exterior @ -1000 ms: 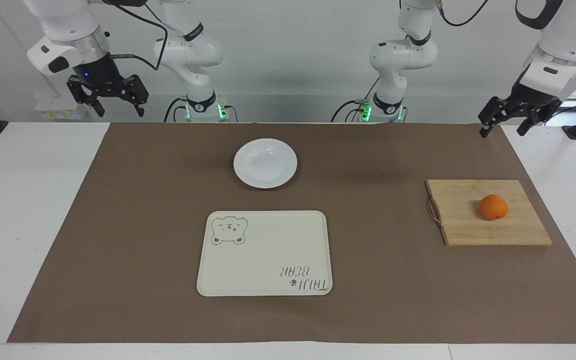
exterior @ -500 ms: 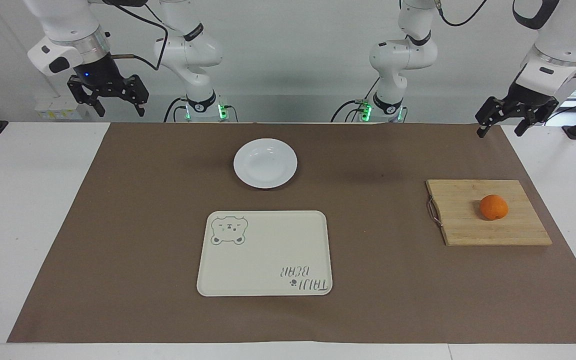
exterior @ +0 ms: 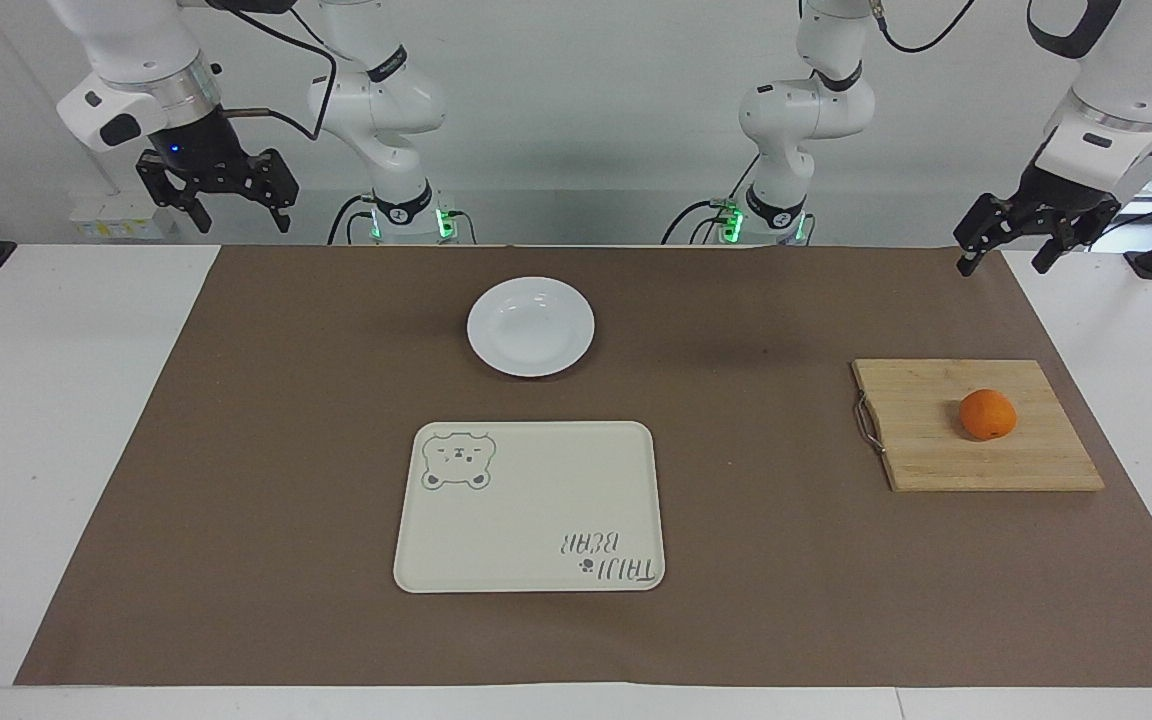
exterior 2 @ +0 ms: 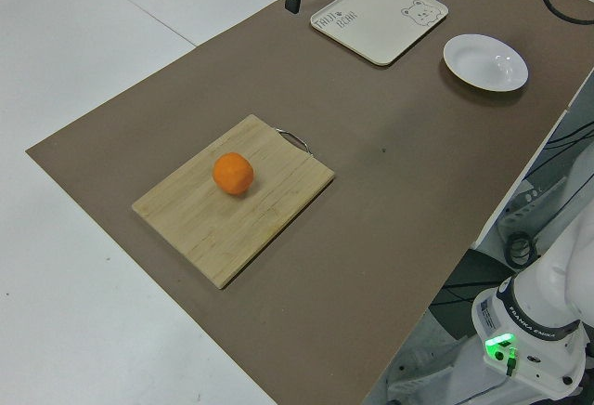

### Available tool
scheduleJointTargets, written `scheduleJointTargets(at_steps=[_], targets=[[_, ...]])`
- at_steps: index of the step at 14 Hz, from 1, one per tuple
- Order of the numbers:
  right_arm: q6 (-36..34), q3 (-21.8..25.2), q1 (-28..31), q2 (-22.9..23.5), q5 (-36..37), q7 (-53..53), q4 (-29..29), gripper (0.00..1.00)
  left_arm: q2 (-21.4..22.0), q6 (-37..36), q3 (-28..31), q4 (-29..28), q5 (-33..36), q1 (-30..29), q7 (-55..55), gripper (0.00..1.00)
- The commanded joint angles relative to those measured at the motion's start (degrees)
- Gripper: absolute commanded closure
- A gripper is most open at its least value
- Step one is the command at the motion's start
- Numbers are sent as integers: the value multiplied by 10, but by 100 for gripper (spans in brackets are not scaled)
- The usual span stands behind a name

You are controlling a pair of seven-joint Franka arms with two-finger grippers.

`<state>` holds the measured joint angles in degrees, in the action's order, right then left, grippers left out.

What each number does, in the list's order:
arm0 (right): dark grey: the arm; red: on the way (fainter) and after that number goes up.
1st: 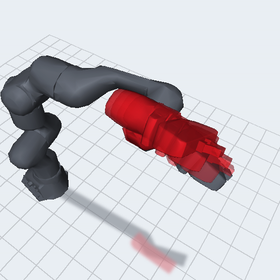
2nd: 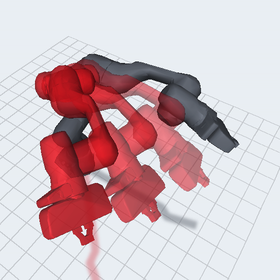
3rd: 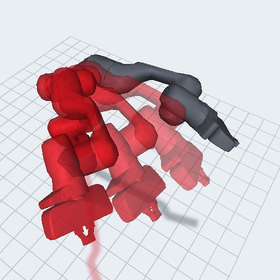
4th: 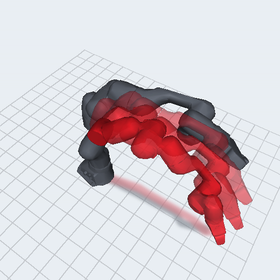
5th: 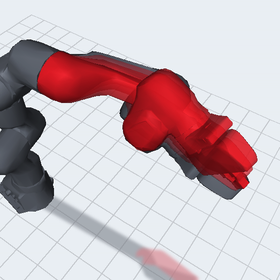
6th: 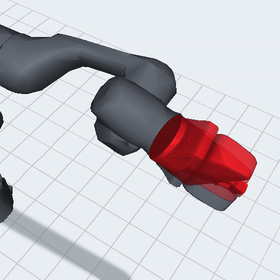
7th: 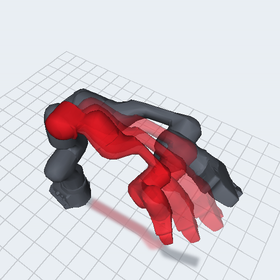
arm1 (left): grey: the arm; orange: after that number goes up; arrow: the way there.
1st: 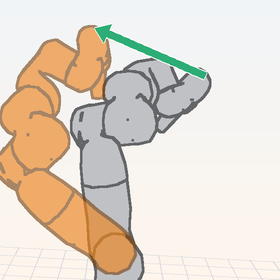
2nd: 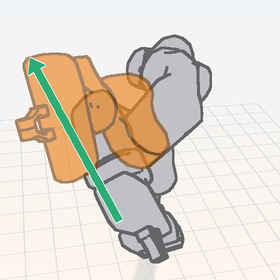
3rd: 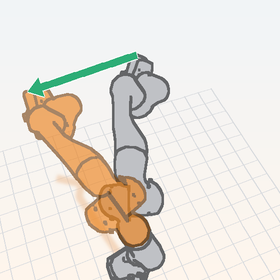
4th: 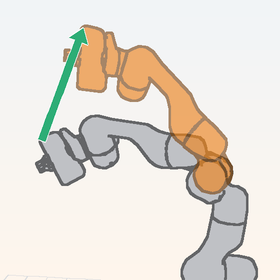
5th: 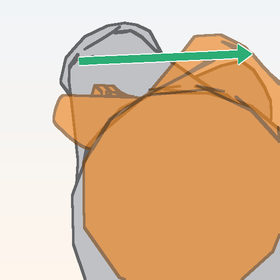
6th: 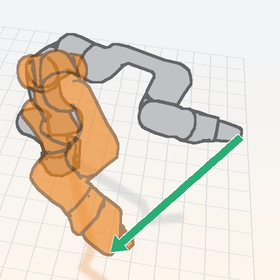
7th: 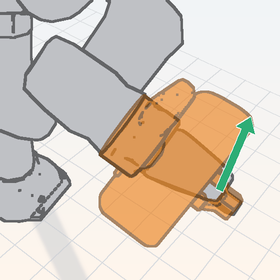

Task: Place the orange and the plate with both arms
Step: 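Lower the left gripper onto the orange on the cutting board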

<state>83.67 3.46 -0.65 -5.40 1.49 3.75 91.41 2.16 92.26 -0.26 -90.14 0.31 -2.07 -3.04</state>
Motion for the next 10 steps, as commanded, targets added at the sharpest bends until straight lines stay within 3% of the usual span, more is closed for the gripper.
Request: scheduleJointTargets(at_steps=[1, 10], targets=[[4, 0, -1, -13, -7, -9, 15, 0, 0, 26, -1, -9, -7, -6, -5, 0], [4, -1, -1, -13, -7, -9, 16, 0, -17, 137, -1, -95, -7, -48, -102, 0]])
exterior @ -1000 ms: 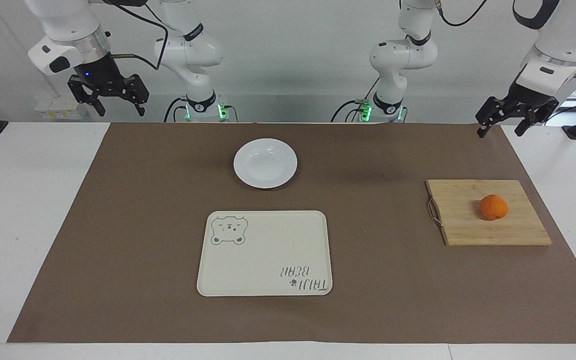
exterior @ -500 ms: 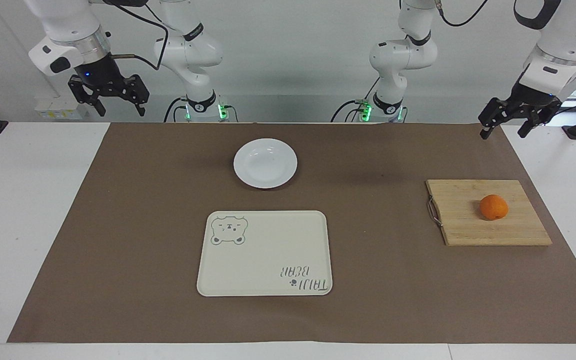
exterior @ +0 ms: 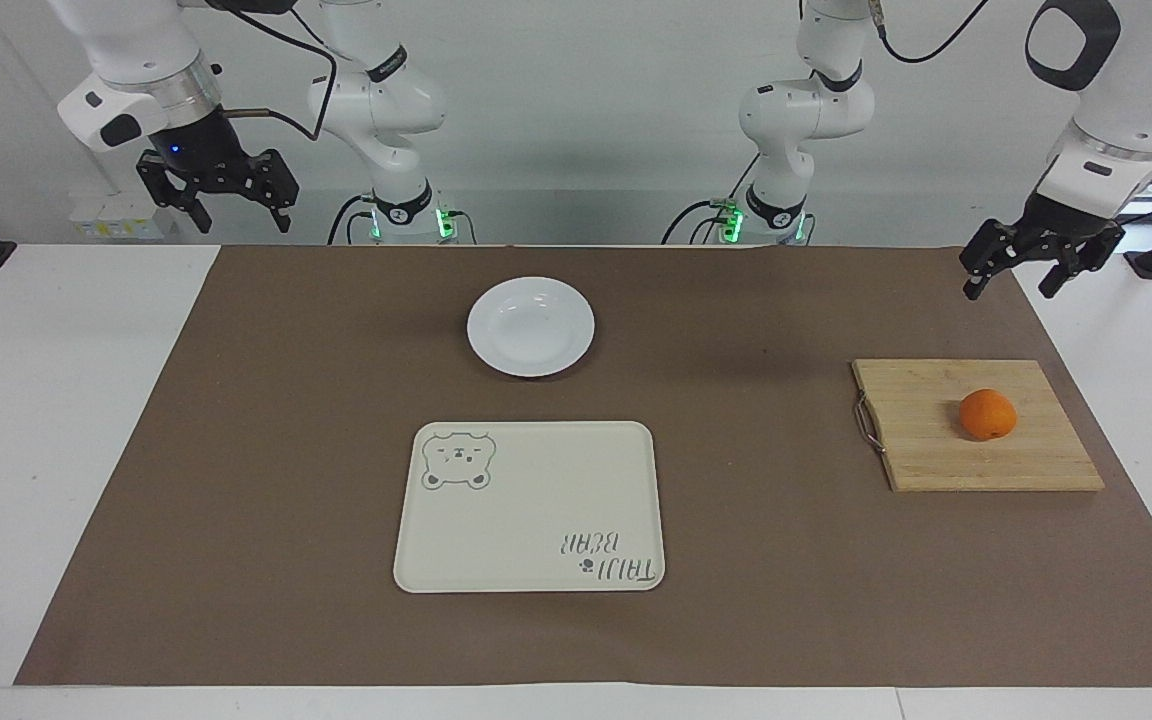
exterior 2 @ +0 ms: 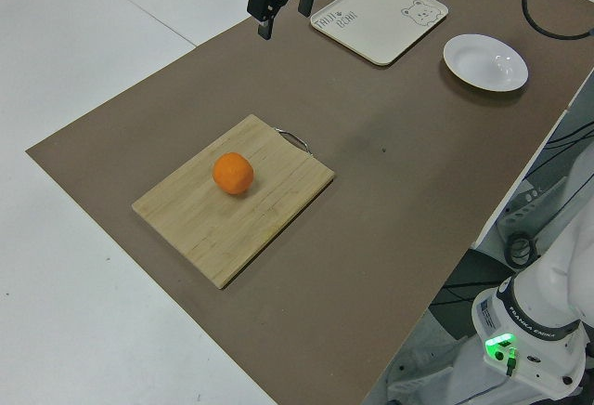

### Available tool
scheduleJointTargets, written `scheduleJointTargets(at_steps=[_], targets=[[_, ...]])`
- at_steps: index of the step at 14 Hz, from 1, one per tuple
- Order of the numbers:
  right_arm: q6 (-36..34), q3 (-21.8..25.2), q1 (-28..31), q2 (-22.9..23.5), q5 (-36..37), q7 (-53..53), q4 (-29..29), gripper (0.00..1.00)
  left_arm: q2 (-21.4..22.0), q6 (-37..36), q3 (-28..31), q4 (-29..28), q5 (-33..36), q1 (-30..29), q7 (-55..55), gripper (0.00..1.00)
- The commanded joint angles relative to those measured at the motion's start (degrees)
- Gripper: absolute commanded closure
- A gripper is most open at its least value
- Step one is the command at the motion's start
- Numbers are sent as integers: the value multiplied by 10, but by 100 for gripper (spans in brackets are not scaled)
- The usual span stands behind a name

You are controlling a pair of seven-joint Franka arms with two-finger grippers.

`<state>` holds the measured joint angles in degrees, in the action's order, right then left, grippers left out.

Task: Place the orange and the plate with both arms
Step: 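Lower the left gripper onto the orange on the cutting board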

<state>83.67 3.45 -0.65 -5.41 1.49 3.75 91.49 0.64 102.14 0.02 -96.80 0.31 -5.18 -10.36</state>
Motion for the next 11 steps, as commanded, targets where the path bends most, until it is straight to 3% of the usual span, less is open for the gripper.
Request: scheduleJointTargets(at_steps=[1, 11], targets=[[4, -1, 0, -14, -7, -9, 16, 0, -6, 57, -3, -39, -7, -24, -40, 0], [5, 0, 0, -19, -8, -9, 23, 0, -113, 234, -4, -116, -7, -98, -195, 0]])
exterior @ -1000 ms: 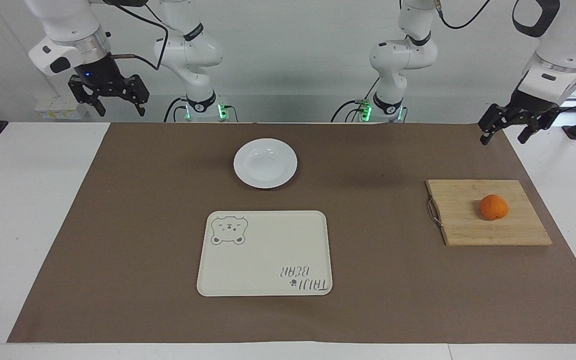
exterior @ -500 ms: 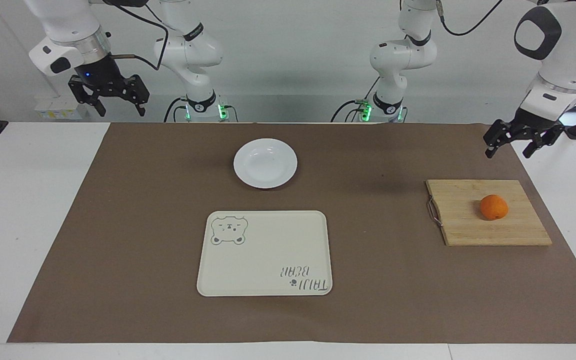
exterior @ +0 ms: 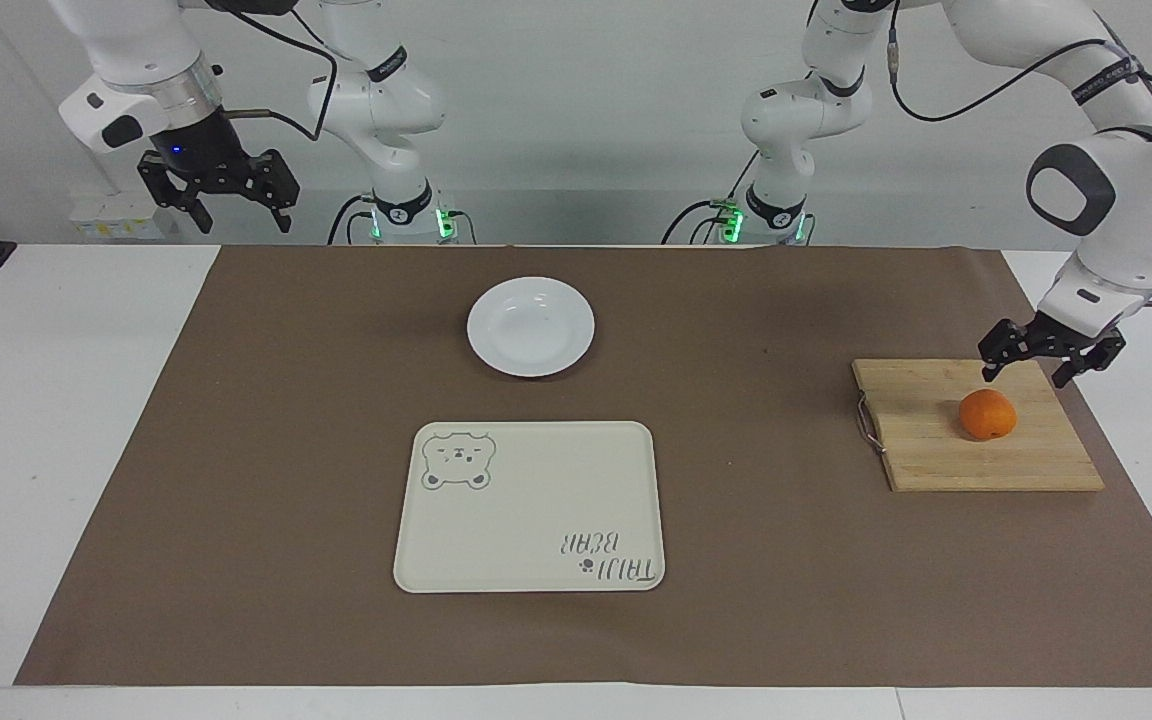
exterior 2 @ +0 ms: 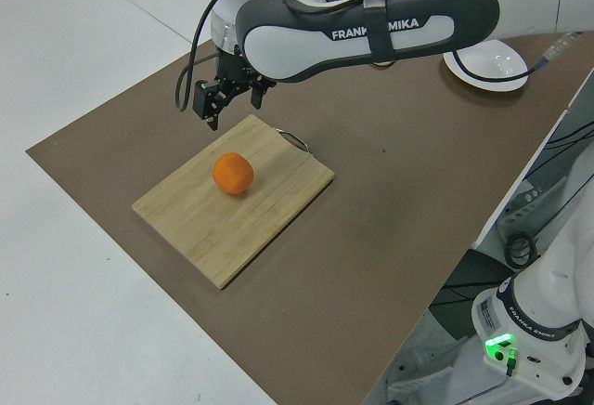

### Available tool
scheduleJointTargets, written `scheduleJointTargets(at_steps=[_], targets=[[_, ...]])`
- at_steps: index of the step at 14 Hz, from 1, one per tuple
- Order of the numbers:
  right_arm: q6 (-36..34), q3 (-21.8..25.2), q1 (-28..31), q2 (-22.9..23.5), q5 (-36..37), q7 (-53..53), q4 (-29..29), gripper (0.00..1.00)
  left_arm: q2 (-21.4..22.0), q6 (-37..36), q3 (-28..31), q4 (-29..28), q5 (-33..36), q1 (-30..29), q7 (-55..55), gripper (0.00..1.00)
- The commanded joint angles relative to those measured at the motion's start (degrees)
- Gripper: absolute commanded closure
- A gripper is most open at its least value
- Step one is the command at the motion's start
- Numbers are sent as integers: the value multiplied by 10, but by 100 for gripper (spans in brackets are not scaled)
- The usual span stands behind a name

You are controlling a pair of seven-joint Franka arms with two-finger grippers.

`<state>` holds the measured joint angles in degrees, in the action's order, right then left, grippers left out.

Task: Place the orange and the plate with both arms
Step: 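Lower the left gripper onto the orange on the cutting board, then close the left gripper on the orange and lift it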

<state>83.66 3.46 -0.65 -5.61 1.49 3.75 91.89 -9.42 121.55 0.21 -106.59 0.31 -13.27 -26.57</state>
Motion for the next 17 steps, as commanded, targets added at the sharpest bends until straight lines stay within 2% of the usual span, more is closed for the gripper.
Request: scheduleJointTargets(at_steps=[1, 4, 10, 14, 15, 16, 17], targets=[[5, 0, -1, -17, -8, -9, 20, 0, -21, 59, -6, -29, -7, -18, -38, 0], [5, 0, 0, -17, -8, -9, 20, 0, -46, 111, -5, -56, -7, -19, -41, 0], [5, 0, 0, -17, -8, -9, 20, 0, -54, 122, -5, -83, -7, -28, -45, 0], [5, 0, 0, -17, -8, -9, 20, 0, -68, 167, -6, -97, -7, -29, -43, 0], [5, 0, 0, -17, -8, -9, 20, 0, -68, 170, -6, -95, -7, -29, -43, 6], [5, 0, 0, -17, -8, -9, 20, 0, -69, 172, -5, -93, -7, -29, -43, 22], [5, 0, 0, -17, -8, -9, 20, 0, -69, 174, -5, -91, -7, -29, -44, 46]])
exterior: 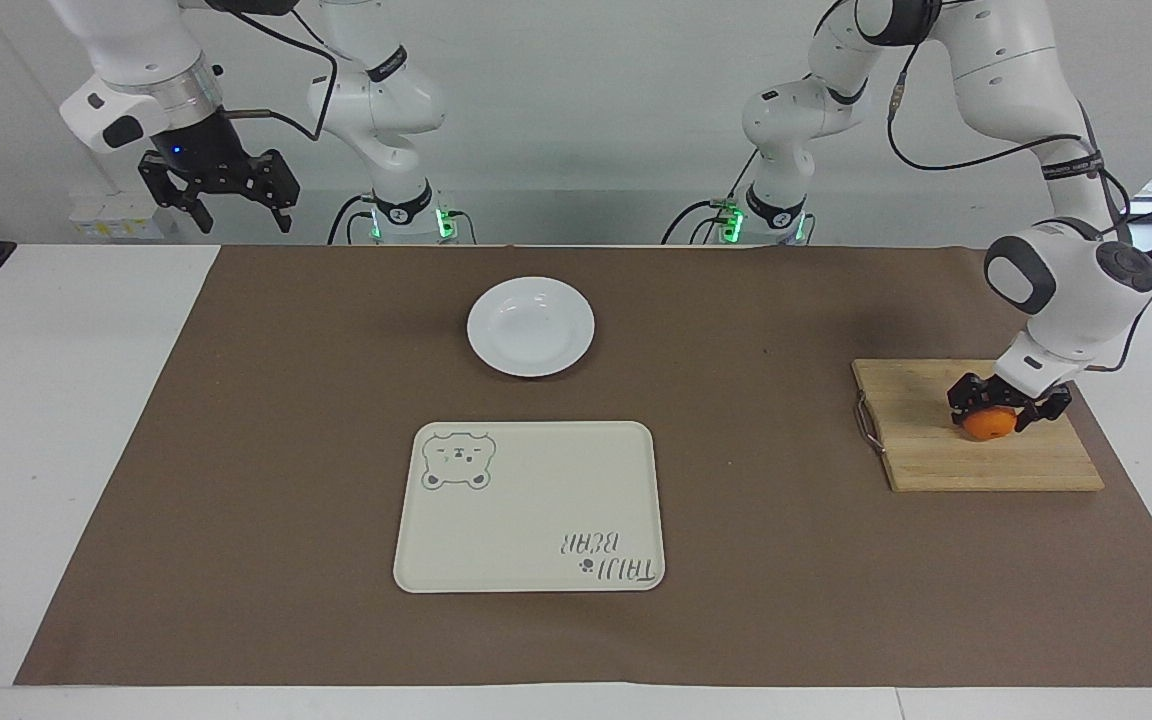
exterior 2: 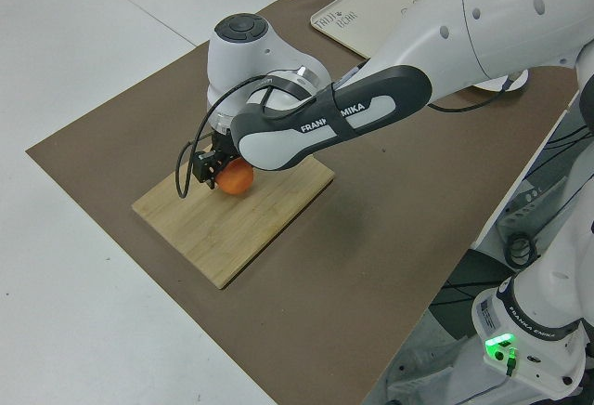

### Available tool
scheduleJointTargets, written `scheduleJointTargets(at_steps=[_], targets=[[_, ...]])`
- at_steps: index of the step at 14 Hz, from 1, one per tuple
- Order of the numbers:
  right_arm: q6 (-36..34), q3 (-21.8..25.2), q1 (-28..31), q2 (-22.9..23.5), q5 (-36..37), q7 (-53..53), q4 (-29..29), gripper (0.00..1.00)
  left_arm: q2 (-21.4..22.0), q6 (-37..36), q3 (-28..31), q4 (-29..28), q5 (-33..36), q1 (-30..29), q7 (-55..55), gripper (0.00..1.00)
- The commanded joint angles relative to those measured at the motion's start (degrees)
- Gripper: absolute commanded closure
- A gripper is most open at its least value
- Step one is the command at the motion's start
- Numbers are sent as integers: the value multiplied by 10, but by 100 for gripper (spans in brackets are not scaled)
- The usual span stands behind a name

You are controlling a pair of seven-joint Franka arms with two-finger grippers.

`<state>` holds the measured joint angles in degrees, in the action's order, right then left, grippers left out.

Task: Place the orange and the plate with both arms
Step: 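Close the left gripper on the orange and lift it, then carry the orange with the left gripper over the white plate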

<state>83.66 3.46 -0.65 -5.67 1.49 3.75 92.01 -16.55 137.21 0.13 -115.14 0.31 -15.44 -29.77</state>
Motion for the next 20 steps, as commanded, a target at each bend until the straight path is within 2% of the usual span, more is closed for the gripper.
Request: scheduleJointTargets(at_steps=[1, 2, 3, 4, 7, 10, 12, 14, 20], targets=[[5, 0, 0, -16, -8, -9, 19, 0, 3, 17, -4, -5, -7, -7, -12, 71], [5, 0, 0, -16, -8, -9, 19, 0, 7, 11, -4, -5, -7, -7, -13, 89], [5, 0, 0, -17, -8, -9, 19, 0, 15, 7, -4, -3, -7, -5, -12, 98], [5, 0, 1, -17, -8, -9, 19, 0, 31, -3, -4, 0, -7, 5, -6, 100], [4, 0, 3, -17, -8, -8, 20, 0, 83, -70, -5, 0, -7, 50, 21, 100], [4, 0, 3, -17, -8, -7, 21, 0, 125, -115, -5, -1, -7, 123, 105, 100], [4, 0, 3, -17, -8, -7, 21, 0, 132, -137, -5, -3, -7, 186, 176, 100], [4, 0, 3, -17, -8, -7, 22, 0, 132, -127, -7, -3, -7, 251, 257, 97], [4, 0, 4, -18, -8, -7, 22, 0, 120, -98, -10, -4, -7, 444, 441, 97]])
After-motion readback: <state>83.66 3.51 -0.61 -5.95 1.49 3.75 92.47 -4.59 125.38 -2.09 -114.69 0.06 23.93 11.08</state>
